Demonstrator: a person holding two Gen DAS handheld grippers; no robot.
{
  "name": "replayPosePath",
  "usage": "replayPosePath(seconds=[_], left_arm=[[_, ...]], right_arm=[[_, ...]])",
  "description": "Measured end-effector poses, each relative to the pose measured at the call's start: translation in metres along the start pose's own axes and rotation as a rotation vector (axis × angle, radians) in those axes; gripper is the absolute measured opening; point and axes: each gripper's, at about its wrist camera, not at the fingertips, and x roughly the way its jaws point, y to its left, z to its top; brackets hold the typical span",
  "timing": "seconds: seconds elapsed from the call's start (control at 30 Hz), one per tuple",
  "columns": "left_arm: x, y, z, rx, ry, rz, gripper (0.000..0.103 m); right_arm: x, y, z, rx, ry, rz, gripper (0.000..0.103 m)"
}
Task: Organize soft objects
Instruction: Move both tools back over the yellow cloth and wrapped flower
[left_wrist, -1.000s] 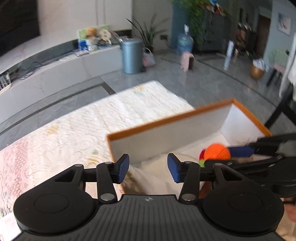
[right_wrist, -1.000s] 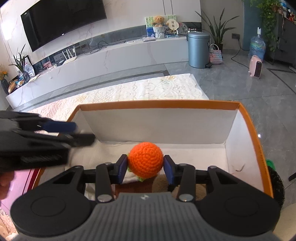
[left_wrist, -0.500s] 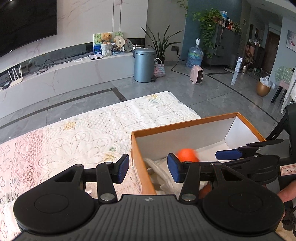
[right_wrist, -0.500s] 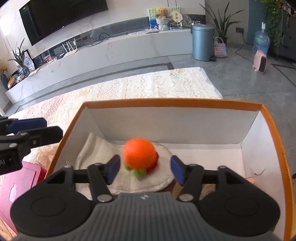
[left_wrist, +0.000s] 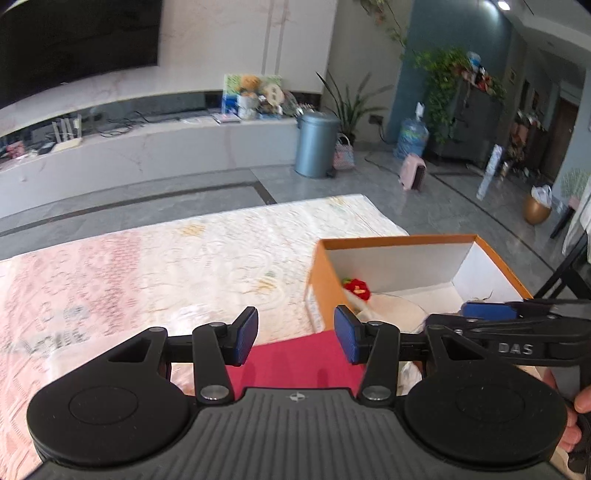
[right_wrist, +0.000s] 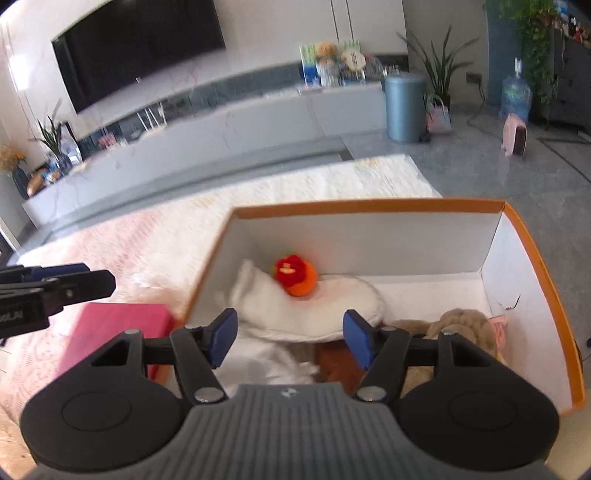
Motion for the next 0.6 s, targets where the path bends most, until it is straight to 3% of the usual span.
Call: replayPosePath(seconds=[0.27,0.6], left_arm=[[-0.067,0.042,-0.045,-0.085,-0.069,0.090,0.055],[-0.109,0.102,-0.097,-0.224,-0.038,0.179,0.055]], right_arm=[[-0.046,0.054,-0.042,0.036,-0.135,0.107,0.064],[-0.050,0.138,-0.089,-0.026,-0.125,0.193,0.064]])
